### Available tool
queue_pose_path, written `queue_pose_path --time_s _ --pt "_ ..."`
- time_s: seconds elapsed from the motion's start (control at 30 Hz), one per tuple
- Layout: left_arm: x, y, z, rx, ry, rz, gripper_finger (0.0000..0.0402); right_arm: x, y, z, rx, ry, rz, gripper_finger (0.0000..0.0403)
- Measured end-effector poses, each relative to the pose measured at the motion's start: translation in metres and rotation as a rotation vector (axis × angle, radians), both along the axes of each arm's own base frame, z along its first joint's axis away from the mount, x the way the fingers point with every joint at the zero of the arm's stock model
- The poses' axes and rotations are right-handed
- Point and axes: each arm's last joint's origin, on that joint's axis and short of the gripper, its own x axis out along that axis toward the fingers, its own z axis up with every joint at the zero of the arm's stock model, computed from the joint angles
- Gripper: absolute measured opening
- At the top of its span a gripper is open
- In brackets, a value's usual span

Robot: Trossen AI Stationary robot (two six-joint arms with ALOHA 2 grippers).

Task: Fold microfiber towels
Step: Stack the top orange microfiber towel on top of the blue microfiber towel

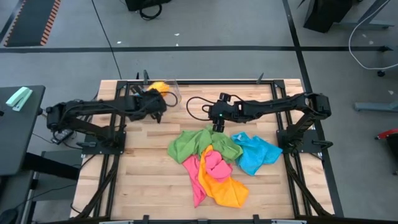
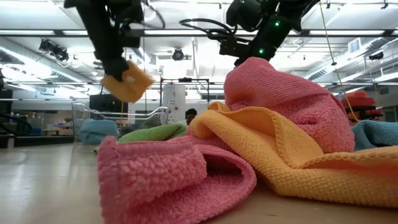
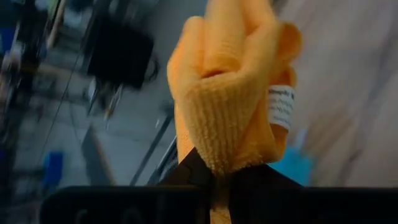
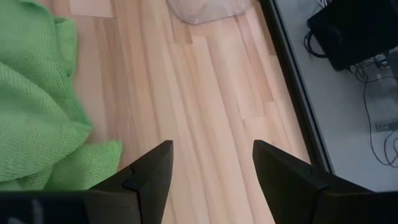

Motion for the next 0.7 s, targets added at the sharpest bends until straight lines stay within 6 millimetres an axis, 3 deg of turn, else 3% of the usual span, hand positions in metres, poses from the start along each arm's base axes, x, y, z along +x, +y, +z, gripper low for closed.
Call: queue_pose_path --time_s 0.23,0.43,0.7 --pt "0.001 0.019 -0.020 -0.033 0.040 0.159 0.0024 0.001 0.000 0.001 -0.006 -0.012 0.008 0.0229" --pt "0.008 0.029 -0.045 -0.081 0.182 0.235 0.0024 0.004 -0.001 0.004 -0.020 -0.043 0.025 0.0229" --pt "0.018 0.046 -0.051 -0.074 0.397 0.406 0.0024 0.004 -0.002 0.004 -0.016 -0.046 0.033 0.0229"
